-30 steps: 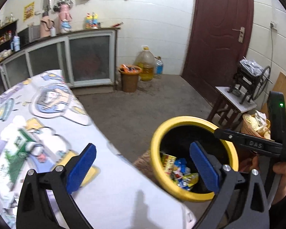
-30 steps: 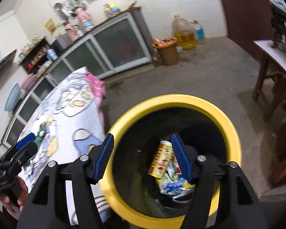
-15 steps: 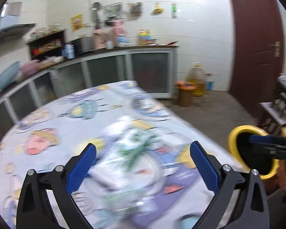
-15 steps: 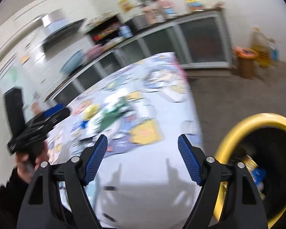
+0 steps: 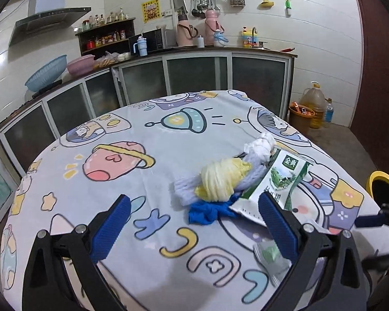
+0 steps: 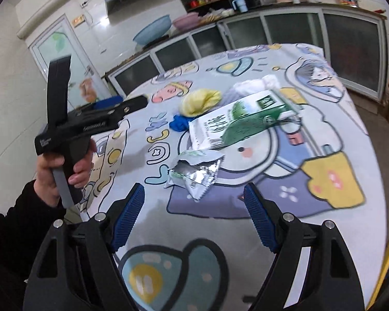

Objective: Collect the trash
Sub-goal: 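Grasp the yellow cloth bundle with left tool while right tool grasps grey-green wrapper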

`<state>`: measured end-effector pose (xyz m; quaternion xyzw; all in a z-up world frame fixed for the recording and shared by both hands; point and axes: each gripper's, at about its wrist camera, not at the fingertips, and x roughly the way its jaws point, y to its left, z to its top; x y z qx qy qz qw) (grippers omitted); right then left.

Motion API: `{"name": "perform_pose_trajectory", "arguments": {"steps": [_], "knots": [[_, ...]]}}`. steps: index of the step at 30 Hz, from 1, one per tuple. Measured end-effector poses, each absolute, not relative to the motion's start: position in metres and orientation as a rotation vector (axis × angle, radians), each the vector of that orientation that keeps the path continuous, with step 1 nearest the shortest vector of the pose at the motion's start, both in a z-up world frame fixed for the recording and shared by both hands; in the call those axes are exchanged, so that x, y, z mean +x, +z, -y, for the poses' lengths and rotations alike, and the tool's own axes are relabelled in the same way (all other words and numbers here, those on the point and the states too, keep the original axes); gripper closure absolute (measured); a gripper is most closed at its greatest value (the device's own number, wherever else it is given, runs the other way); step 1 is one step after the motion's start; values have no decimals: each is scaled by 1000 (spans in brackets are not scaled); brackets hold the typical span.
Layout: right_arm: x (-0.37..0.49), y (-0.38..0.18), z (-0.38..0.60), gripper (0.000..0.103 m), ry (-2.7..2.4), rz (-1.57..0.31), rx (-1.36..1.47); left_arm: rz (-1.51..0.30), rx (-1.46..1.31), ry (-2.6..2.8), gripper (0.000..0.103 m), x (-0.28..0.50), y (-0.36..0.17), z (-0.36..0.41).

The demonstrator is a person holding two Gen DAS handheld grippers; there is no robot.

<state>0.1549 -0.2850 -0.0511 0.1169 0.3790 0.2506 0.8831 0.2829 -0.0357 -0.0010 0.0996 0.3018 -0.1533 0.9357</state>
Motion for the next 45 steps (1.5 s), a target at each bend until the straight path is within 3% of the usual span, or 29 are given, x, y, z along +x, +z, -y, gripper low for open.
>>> {"name": "perform_pose_trajectory", "arguments": {"steps": [25, 30, 33, 35, 38, 45], "knots": [[202, -80, 257, 28, 528, -908, 243, -801, 229, -377, 8, 390, -51, 95], [208, -84, 253, 36, 521, -929, 231, -796, 226, -362, 8, 397, -54, 95], [209, -84, 251, 48, 519, -939, 221, -804, 217, -370, 27, 399, -54, 93], [208, -84, 249, 57, 522, -947, 213, -818, 196, -403, 52, 400, -54, 93], [206, -82, 246, 67, 518, -949, 196, -819, 208, -406, 70, 400, -52, 95], [196, -68, 249, 80, 538, -916, 203, -804, 129, -429, 75, 390, -32, 72]]}}
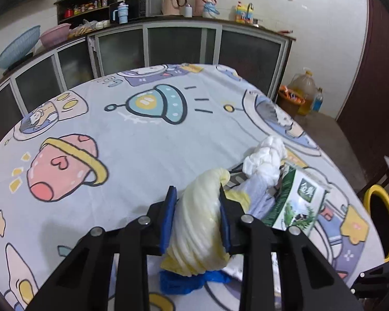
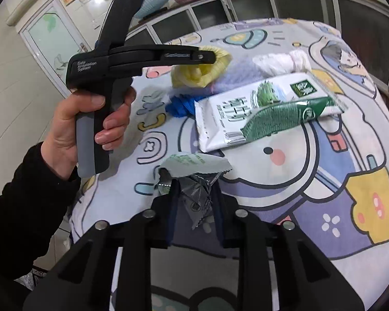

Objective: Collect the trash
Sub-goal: 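Grasp the yellow cloth bundle with left tool while right tool grasps grey-green wrapper, then carry the yellow cloth and grey wrapper to the bin and release both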

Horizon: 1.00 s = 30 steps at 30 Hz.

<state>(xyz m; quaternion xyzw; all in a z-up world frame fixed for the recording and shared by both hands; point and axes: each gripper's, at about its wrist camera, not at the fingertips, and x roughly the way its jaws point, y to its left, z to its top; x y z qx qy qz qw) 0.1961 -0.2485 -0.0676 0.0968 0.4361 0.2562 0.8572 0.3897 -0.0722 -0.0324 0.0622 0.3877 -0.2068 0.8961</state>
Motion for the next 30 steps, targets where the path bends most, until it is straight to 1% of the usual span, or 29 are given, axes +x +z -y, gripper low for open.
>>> {"name": "perform_pose_trajectory", "arguments": {"steps": [3, 4, 5, 11, 23, 30], "knots": [[192, -62, 251, 83, 533, -902, 208, -780, 111, -415, 75, 381, -21, 59], [191, -61, 251, 88, 535, -900, 214, -772, 101, -412, 75, 378, -17, 53], [190, -59, 252, 90, 535, -898, 219, -765, 93, -411, 75, 375, -13, 49], [180, -53, 253, 95, 530, -887, 217, -713, 69, -376, 75, 357, 9, 22], [155, -25, 264, 97, 534, -811, 247, -625, 22, -357, 75, 311, 49, -6], [136, -11, 280, 97, 518, -765, 265, -561, 30, -373, 75, 270, 72, 0]]}}
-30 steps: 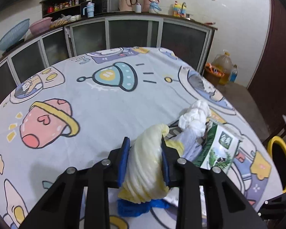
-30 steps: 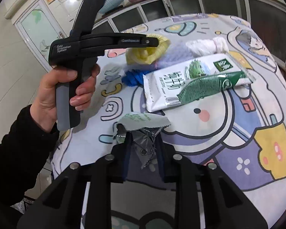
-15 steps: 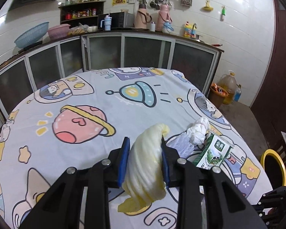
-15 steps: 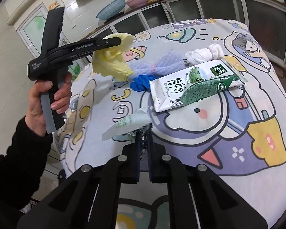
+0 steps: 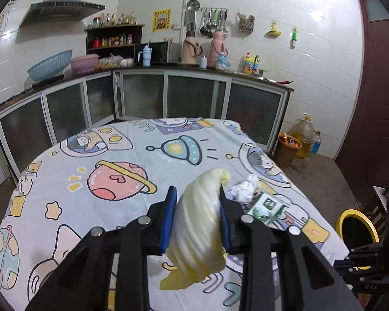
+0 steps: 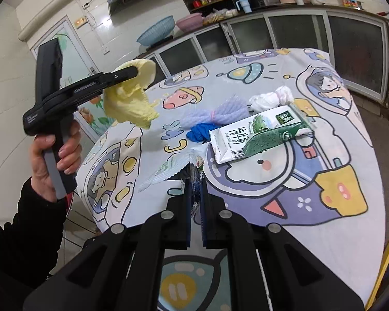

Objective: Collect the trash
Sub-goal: 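Carry the yellow cloth and grey wrapper to the bin and release both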

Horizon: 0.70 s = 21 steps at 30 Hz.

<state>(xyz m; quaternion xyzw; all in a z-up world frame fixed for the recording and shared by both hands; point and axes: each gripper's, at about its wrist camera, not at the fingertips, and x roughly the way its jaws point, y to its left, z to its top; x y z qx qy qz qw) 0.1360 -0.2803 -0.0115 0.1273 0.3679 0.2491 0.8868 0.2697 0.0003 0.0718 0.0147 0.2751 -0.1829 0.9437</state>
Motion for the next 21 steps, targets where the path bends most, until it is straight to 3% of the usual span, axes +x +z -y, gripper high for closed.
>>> {"name": "perform_pose_trajectory", "arguments": {"steps": [21], "knots": [[66, -2, 365, 97, 364, -685, 341, -488, 80, -601, 75, 156, 89, 101]]}}
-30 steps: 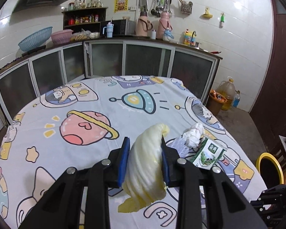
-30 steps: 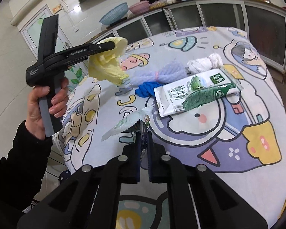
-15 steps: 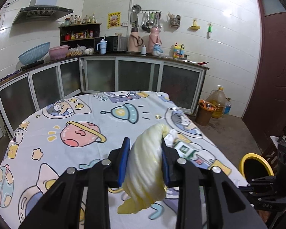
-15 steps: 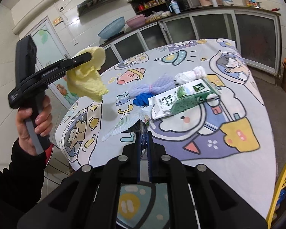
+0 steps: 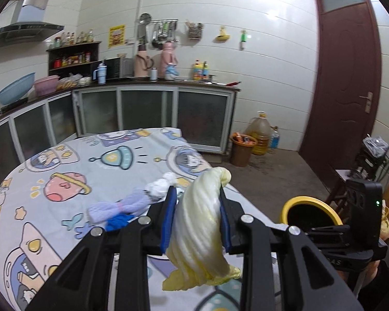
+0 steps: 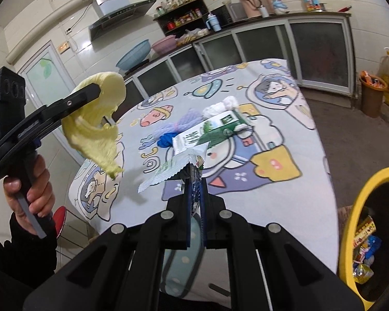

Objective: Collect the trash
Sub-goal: 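Carry the yellow cloth and grey wrapper to the bin and release both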

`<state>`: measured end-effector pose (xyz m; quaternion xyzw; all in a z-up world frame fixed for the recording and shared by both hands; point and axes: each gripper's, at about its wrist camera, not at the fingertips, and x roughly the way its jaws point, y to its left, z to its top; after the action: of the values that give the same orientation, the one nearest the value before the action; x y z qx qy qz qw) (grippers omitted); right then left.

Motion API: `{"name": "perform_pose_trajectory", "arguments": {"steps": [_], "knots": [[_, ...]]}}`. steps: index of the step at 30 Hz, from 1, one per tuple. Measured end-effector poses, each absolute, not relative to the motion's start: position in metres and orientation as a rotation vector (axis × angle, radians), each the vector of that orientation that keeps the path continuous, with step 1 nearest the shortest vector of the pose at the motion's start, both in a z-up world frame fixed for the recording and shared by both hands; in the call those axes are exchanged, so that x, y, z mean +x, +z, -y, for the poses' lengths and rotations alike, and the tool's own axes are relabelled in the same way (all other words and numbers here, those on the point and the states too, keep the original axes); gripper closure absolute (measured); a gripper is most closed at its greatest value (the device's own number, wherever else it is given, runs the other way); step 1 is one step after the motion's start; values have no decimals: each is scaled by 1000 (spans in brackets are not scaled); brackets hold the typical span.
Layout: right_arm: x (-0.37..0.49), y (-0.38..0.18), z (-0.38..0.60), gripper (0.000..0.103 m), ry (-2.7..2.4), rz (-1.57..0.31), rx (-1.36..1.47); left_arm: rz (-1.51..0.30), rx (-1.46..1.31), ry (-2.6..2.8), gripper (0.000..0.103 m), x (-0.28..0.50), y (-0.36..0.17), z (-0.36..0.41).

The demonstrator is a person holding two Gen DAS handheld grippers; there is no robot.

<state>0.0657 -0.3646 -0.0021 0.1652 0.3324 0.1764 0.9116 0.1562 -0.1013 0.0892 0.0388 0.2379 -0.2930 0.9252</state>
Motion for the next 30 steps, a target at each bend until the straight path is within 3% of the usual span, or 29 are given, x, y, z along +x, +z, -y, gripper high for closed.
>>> {"name": "perform_pose_trajectory", "arguments": {"steps": [30], "knots": [[-3, -21, 509, 97, 19, -621, 441, -477, 225, -910, 75, 115, 81, 262]]}}
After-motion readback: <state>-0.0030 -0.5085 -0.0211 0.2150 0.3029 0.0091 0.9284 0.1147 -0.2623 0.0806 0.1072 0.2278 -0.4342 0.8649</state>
